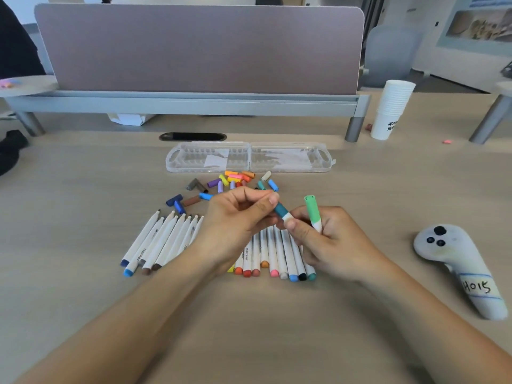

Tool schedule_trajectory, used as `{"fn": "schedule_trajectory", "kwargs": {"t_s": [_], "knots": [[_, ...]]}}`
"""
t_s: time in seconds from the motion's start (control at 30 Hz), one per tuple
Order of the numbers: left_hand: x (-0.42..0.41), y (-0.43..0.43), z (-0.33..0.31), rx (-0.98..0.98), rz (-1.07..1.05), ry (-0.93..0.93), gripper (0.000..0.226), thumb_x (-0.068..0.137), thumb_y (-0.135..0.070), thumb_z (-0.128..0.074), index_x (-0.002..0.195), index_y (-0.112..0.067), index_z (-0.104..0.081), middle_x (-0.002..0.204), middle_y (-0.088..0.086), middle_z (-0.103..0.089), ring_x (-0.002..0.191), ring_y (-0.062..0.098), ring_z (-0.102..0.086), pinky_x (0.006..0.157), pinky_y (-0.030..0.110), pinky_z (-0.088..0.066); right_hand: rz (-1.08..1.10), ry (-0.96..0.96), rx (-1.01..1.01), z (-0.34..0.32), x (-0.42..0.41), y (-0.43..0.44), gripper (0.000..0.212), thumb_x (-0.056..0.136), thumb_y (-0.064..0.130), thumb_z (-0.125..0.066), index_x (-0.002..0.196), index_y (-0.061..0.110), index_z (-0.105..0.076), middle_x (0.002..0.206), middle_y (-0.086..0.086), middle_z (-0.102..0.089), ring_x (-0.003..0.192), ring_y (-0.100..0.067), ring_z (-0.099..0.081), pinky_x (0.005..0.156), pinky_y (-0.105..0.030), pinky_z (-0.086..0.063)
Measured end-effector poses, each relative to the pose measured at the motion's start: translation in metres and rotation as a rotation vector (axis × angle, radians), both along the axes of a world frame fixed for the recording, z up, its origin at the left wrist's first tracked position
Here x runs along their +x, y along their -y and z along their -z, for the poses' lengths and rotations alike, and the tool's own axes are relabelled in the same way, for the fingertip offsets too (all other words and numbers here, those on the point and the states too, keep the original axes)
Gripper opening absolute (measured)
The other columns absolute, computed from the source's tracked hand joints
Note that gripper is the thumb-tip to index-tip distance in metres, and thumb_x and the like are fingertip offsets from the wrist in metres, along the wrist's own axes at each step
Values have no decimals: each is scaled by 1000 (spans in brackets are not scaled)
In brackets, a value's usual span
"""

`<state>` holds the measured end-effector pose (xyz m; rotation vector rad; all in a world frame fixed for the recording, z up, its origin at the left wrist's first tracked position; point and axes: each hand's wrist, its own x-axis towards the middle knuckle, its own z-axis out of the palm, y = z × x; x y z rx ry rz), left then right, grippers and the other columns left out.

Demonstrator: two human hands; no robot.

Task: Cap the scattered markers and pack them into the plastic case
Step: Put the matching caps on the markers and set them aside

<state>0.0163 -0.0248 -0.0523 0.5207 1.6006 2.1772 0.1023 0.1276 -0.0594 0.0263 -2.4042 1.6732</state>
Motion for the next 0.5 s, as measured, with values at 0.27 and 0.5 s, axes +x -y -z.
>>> {"fn": "schedule_trajectory", "kwargs": {"t_s": [0.27, 0.5], "knots": [[-13, 6, -13, -134, 123, -38, 39, 84, -27, -63, 117, -7, -67, 111, 14, -72, 104, 27, -69, 94, 39, -53, 188, -173, 86, -1, -12, -27, 18, 96, 31, -60, 78, 32, -56, 60, 15, -50, 55, -3, -44, 57, -23, -37], [-39, 21, -17, -227, -75, 66, 16, 96, -17, -60, 94, -10, -75, 90, 7, -74, 87, 22, -67, 90, 39, -54, 396, -226, -238, 11, -19, -33, 15, 82, 17, -62, 76, 10, -52, 58, -6, -51, 56, -22, -49, 56, -31, -45]]}}
